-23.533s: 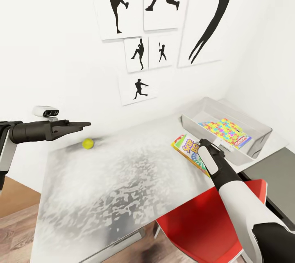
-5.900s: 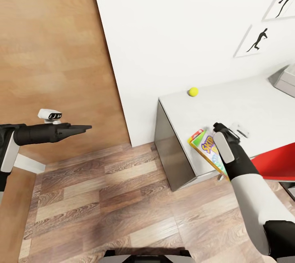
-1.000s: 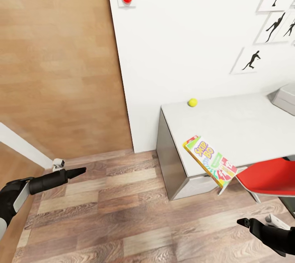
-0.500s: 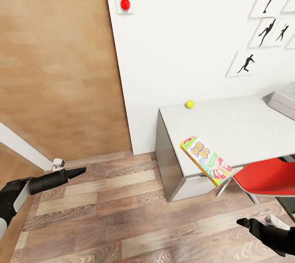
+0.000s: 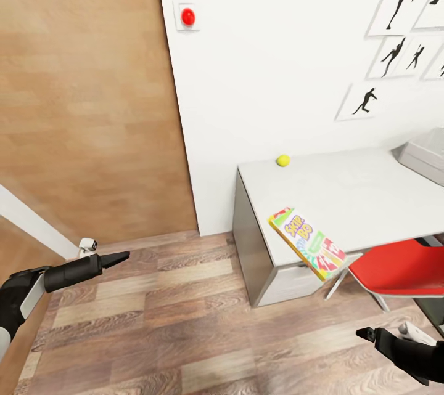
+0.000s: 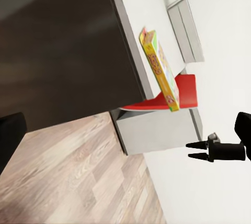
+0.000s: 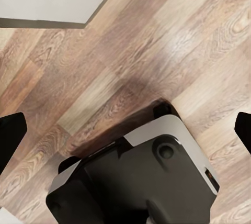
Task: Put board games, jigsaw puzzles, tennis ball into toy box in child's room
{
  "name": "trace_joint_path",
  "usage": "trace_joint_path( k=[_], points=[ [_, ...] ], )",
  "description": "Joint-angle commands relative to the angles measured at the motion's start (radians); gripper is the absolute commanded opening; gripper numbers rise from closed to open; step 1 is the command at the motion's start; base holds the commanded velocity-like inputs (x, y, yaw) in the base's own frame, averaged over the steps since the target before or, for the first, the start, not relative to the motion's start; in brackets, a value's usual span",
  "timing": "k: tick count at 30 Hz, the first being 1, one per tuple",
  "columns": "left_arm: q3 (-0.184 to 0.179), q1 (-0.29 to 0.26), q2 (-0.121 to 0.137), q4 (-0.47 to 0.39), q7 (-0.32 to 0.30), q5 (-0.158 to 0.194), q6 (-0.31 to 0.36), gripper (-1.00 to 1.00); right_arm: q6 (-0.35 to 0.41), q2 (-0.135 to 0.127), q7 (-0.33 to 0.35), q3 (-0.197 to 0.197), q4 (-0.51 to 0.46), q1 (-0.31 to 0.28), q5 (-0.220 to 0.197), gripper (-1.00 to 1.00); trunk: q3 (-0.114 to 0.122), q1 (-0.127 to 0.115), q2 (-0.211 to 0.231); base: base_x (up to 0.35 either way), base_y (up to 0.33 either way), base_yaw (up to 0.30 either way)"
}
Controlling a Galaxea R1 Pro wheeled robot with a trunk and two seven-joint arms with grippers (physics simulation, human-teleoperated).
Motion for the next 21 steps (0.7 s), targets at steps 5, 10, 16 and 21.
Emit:
trace_joint_path(
  k=[5, 10, 16, 21],
  points=[
    [0.000, -0.001, 0.000, 0.000, -0.002, 0.001, 0.011, 1.00, 0.003, 0.000, -0.010, 0.000, -0.001, -0.001, -0.010, 1.00, 0.007, 0.000, -0.002, -0.122, -0.125, 0.000],
    [-0.001, -0.001, 0.000, 0.000, -0.001, 0.002, 0.012, 1.00, 0.003, 0.000, -0.010, 0.000, -0.001, -0.001, -0.010, 1.00, 0.015, 0.000, -0.002, -0.092, -0.130, 0.000],
    [-0.001, -0.001, 0.000, 0.000, -0.001, 0.002, 0.013, 1.00, 0.003, 0.000, -0.010, 0.000, 0.000, -0.001, -0.010, 1.00, 0.025, 0.000, -0.002, -0.013, -0.034, 0.000],
    [-0.002, -0.001, 0.000, 0.000, -0.001, 0.001, 0.013, 1.00, 0.003, 0.000, -0.010, 0.000, 0.000, -0.001, -0.010, 1.00, 0.033, 0.000, -0.002, -0.001, -0.004, 0.000]
  ],
)
